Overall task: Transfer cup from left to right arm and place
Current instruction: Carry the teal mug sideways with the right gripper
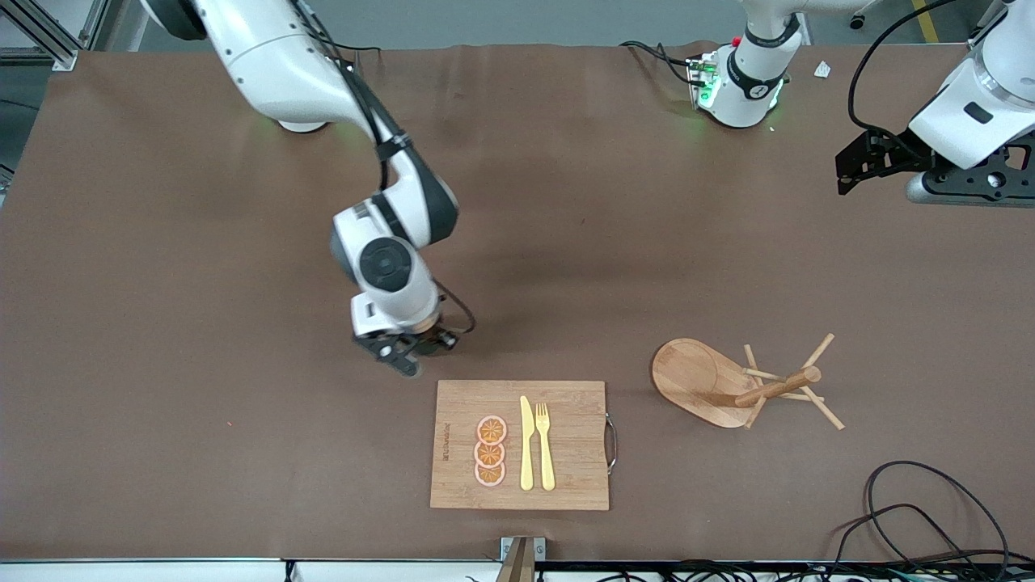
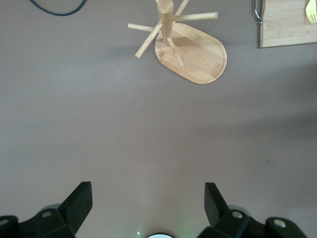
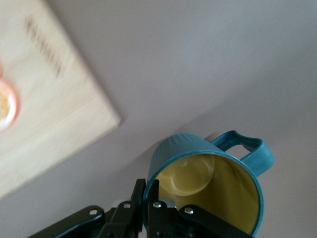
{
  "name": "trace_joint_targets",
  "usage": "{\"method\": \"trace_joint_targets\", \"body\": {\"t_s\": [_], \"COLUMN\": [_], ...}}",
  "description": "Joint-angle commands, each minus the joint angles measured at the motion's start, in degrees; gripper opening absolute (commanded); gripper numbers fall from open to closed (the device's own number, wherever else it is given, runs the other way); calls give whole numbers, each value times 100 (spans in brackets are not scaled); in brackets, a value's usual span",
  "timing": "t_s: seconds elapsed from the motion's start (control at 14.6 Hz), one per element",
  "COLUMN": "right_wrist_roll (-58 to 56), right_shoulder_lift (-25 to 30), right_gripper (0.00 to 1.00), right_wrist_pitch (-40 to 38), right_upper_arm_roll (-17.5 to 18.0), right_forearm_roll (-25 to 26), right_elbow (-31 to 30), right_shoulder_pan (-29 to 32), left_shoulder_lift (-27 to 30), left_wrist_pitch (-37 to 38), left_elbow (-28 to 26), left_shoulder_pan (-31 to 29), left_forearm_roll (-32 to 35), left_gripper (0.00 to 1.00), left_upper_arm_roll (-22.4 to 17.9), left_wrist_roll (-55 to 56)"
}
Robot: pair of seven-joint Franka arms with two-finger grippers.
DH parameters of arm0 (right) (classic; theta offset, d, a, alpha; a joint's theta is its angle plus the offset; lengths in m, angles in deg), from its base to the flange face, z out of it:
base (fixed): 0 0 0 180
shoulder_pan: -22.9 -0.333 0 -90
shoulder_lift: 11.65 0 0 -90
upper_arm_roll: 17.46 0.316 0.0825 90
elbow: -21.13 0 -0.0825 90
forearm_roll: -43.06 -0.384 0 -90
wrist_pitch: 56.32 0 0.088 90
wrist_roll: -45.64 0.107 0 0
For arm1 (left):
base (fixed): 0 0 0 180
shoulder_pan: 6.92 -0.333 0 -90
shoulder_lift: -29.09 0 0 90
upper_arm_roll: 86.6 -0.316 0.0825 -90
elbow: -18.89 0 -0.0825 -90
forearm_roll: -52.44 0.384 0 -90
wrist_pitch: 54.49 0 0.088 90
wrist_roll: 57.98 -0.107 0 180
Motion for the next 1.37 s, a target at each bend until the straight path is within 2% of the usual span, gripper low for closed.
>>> {"method": "trace_joint_targets", "body": {"t_s": [0.0, 0.41, 0.55, 0.82, 0.96, 1.03, 1.1, 1.17, 1.24, 1.3], "right_wrist_roll": [-806, -3037, -3618, -4296, -4377, -4351, -4342, -4359, -4386, -4403], "right_shoulder_lift": [348, 296, 287, 261, 235, 226, 226, 226, 226, 261], "right_gripper": [1, 2, 2, 2, 8, 17, 36, 61, 100, 100], "right_wrist_pitch": [-223, -65, 215, 1041, 1086, 1060, 1051, 1042, 1042, 1034], "right_upper_arm_roll": [-24, -24, -24, -15, -7, -7, -7, -7, -7, -7], "right_forearm_roll": [106, 185, 176, 176, 150, 106, 97, 106, 106, 106], "right_elbow": [-123, -167, -342, -834, -853, -844, -844, -835, -809, -783], "right_shoulder_pan": [489, 1992, 2379, 2758, 2864, 2873, 2882, 2882, 2900, 2917], "left_shoulder_lift": [-24, 55, 38, -7, 2, 2, 2, 2, 2, 2], "left_wrist_pitch": [12, 108, 91, 100, 108, 108, 108, 108, 108, 108], "left_elbow": [137, 138, 146, 190, 182, 182, 182, 182, 190, 190], "left_shoulder_pan": [-33, -121, -121, -129, -129, -129, -129, -129, -129, -129], "left_forearm_roll": [-18, -18, -18, -62, -62, -71, -71, -62, -27, -18], "left_gripper": [100, 100, 100, 100, 100, 100, 100, 100, 100, 100], "left_upper_arm_roll": [36, 1, 1, 10, 1, -8, -8, -16, -17, -8], "left_wrist_roll": [-13, -505, -444, -488, -505, -514, -514, -514, -514, -514]}}
